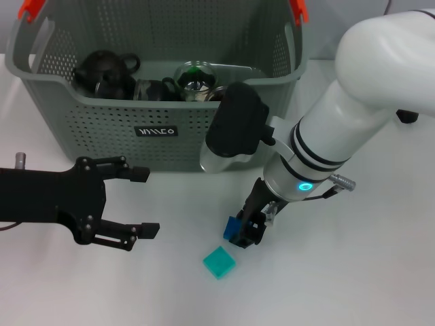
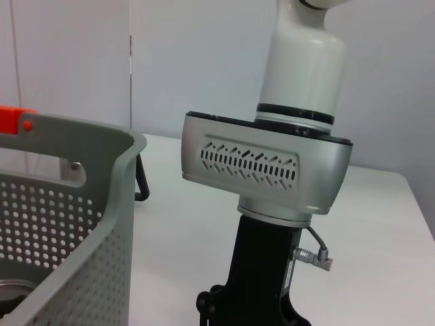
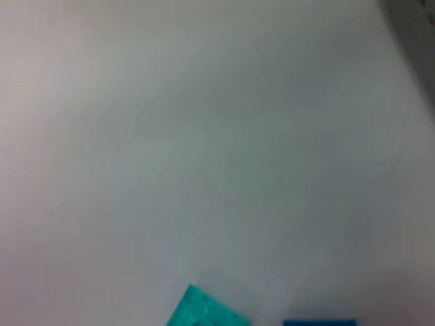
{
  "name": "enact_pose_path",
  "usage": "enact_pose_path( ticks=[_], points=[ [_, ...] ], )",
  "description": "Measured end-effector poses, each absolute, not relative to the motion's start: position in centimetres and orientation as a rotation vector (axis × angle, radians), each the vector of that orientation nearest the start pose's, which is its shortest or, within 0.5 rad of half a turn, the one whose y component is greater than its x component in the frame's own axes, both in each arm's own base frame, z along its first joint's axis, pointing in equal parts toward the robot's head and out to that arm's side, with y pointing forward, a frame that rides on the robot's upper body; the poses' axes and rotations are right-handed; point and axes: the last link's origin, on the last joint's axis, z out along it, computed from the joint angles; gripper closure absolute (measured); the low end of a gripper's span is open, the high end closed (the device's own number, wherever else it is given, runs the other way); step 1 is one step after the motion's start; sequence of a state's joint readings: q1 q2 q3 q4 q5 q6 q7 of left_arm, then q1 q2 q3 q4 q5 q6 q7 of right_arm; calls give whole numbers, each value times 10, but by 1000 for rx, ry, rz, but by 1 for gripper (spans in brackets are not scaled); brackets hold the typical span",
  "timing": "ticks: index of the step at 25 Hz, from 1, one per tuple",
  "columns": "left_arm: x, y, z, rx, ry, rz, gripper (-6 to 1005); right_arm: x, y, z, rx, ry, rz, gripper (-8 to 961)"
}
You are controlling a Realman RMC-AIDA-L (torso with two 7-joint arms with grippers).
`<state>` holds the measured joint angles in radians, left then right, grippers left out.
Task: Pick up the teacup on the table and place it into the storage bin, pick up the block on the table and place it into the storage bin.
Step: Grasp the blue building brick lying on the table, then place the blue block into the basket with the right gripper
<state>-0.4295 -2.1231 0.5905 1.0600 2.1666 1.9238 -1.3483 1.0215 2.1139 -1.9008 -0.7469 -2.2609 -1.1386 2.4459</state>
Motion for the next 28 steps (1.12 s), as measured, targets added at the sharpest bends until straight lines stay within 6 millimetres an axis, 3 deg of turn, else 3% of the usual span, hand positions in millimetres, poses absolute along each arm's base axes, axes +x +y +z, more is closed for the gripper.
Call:
enact_pose_path(
  ticks=[5,9,13,17,22,28],
  points=[
    [-260,283,51,-2897,-314,-542,67,118,352,-130,-2929,439,-652,535],
    [-262,282,53,-2896,-316,-539,67,116,351,-113,-2922,480,-606,535],
    [-263,282,54,-2891,-316,-532,67,100,344,-90,-2927,474,-561,534],
    [-264,283,56,-2881,-312,-520,67,71,338,-57,-2933,440,-479,534],
    [-265,282,56,-2880,-310,-516,67,15,339,-14,-2888,293,-248,533],
    [-265,282,55,-2884,-310,-519,67,-37,355,2,-2772,107,-36,532]
  ],
)
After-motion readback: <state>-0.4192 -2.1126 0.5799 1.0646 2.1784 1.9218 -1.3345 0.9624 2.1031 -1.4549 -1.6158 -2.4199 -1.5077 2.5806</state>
